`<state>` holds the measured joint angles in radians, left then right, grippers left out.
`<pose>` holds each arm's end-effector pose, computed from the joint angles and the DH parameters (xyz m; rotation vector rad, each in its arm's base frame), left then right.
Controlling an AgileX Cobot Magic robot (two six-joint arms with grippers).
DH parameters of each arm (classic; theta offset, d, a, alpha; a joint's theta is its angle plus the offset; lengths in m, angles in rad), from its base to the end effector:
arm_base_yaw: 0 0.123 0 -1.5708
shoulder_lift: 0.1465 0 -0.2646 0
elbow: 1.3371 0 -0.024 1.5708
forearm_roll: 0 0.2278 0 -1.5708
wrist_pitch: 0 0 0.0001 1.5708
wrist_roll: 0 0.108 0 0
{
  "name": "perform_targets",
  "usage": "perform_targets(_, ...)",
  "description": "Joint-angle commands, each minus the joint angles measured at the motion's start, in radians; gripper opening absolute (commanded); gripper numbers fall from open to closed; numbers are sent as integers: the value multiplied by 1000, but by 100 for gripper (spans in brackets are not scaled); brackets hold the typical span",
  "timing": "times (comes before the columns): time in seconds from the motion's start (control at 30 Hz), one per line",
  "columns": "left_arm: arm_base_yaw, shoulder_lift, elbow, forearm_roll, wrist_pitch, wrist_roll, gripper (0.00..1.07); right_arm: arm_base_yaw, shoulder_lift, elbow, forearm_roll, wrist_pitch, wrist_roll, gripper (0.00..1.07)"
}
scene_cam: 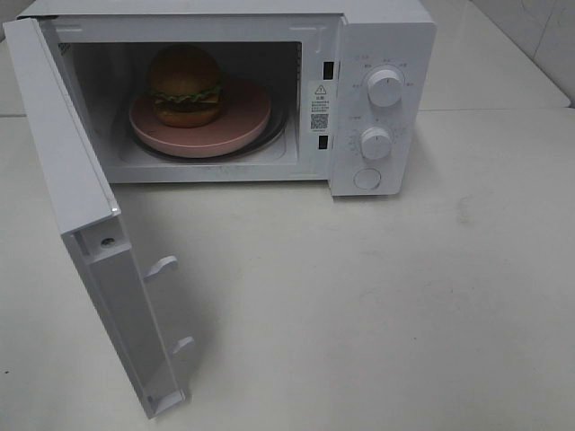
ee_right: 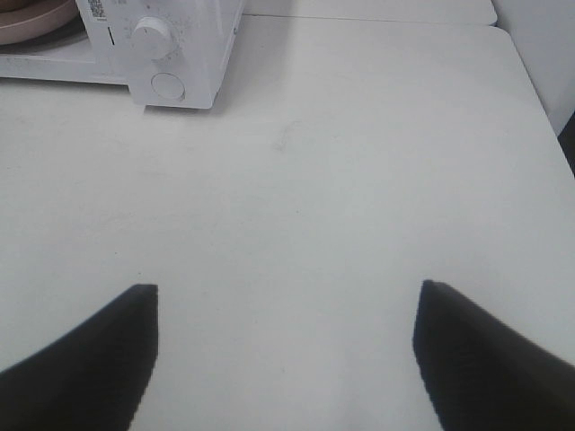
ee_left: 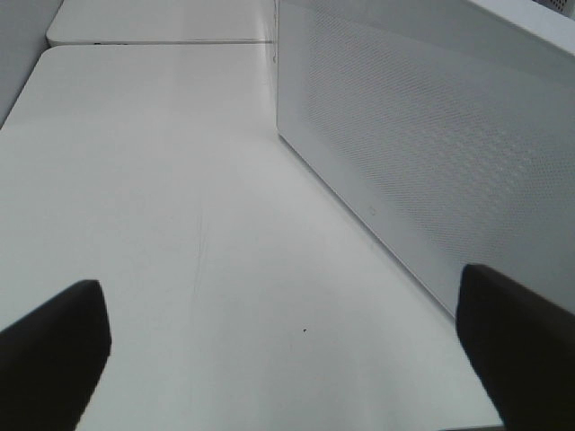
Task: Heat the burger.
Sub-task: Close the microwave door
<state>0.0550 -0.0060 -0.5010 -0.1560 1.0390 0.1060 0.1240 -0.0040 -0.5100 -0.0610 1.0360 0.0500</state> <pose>0.0109 -0.0139 0.2618 0.0570 2.0062 -0.0830 0.0108 -0.0044 0.2638 -0.0717 2.0031 0.0389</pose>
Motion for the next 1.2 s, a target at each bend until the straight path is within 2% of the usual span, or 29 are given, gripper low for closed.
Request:
perform_targets(0.03, 2, -21, 5, -2, -11, -6, 100, -7, -26, 3, 1, -4, -1, 76)
perform_targets(0.8, 2, -21, 5, -6, -11, -8, 100, -7, -26, 3, 1, -4, -1, 76)
perform_targets(0.97, 2, -6, -20, -20, -36, -8, 100, -7, -26, 3, 1, -4, -1, 76)
perform_targets(1.03, 2, 17, -31, -19, -57, -8, 98, -7, -26, 3, 1, -4, -1, 76)
perform_targets(1.07, 2, 30, -32, -19, -72, -8, 96, -7, -26, 3, 1, -4, -1, 76)
perform_targets(1.1, 2, 56, -32, -19, -103, -8, 89, -7, -26, 3, 1, -4, -1, 76)
perform_targets(1.13, 2, 56, -32, -19, -103, -8, 89, -7, -26, 3, 1, -4, -1, 76)
perform_targets(1.17, 2, 73, -32, -19, -121, -8, 83, -7, -26, 3, 1, -4, -1, 76)
perform_targets(1.2, 2, 106, -32, -19, -148, -8, 70, -7, -26, 3, 1, -4, -1, 76)
